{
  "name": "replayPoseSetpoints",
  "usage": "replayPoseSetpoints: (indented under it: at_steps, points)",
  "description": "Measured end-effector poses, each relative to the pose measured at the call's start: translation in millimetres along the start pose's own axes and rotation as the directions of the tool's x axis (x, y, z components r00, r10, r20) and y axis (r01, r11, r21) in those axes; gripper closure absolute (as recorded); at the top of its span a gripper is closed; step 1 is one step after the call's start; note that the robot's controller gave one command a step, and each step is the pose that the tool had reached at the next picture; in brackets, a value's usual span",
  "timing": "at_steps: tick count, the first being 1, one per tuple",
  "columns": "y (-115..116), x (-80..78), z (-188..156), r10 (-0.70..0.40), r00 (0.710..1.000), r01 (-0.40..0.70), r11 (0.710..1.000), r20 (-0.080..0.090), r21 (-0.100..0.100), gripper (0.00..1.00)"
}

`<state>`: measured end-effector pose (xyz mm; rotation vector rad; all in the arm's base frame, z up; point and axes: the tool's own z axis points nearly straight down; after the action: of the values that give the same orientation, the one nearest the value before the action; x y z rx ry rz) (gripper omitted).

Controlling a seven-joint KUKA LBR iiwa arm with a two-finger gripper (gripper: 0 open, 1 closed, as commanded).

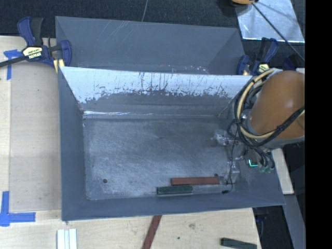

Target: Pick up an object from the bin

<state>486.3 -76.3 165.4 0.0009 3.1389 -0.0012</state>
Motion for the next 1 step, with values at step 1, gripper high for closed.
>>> replayPoseSetpoints:
  at_steps: [1]
  points:
    - [0.8,-5.8,91.9,-0.359,0.933,0.359,0.934,-0.006,-0.002,1.0]
